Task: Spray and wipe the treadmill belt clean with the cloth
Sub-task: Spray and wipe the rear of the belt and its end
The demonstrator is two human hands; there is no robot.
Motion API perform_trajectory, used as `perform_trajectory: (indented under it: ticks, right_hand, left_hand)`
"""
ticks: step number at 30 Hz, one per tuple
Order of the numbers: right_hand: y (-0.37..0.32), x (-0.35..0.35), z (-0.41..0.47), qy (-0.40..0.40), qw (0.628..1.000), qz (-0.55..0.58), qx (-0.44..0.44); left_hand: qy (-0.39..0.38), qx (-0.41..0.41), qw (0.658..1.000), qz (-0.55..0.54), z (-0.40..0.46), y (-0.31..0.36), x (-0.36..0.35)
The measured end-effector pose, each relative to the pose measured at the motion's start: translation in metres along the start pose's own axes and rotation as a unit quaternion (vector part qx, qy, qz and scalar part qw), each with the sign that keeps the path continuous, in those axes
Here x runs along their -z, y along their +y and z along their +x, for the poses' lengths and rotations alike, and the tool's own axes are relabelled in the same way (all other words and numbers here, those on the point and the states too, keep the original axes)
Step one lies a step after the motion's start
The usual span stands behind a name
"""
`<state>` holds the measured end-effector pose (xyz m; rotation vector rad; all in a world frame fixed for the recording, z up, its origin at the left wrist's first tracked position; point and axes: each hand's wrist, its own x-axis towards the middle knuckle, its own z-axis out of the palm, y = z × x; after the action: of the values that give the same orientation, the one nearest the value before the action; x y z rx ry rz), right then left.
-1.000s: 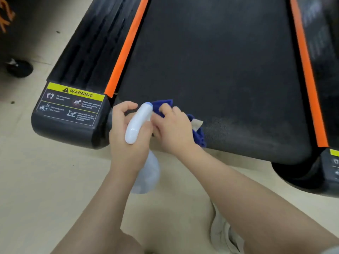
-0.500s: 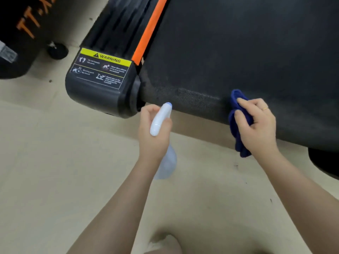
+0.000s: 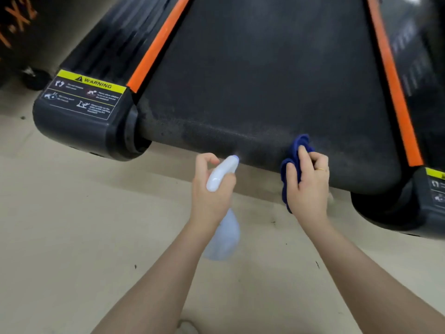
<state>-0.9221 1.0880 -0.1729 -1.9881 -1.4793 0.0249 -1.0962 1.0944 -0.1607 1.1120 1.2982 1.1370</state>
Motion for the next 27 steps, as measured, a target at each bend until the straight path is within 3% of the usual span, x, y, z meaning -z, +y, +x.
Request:
perform_trajectory:
  ticks: [3,6,12,15,19,22,27]
  right_hand:
    - [-0.017,-0.026,0.019,0.033,0.992,-0.12,0.03]
    - [-0.058,-0.058,0.023,0.028,0.989,-0.144,0.027]
    - [-0.17,-0.128,0.011,-0.049,0.947,-0.22,0.229]
    - [-0.152,-0.116,0.028,-0.023,0.937,-0.221,0.268]
    - [-0.103,-0.095,0.023,0.046,0.947,-0.244,0.206]
    - [-0.132,-0.113,0.023,0.034,0.955,-0.233,0.18]
    - [-0.189,-0.147,0.04,0.015,0.933,-0.19,0.304]
  left_hand:
    - [0.034,-0.04,0.999,0.012,0.003,0.006,0.029]
    - [0.066,-0.087,0.993,0.048,0.011,0.009,0.06]
    - [0.135,-0.128,0.98,0.065,0.031,0.014,0.106]
    - [0.135,-0.129,0.981,0.058,0.036,0.013,0.114]
    - [0.139,-0.114,0.983,0.033,0.041,0.005,0.117]
    - [0.146,-0.111,0.983,0.021,0.042,0.002,0.118]
    - [0.14,-0.115,0.983,0.007,0.043,0.004,0.121]
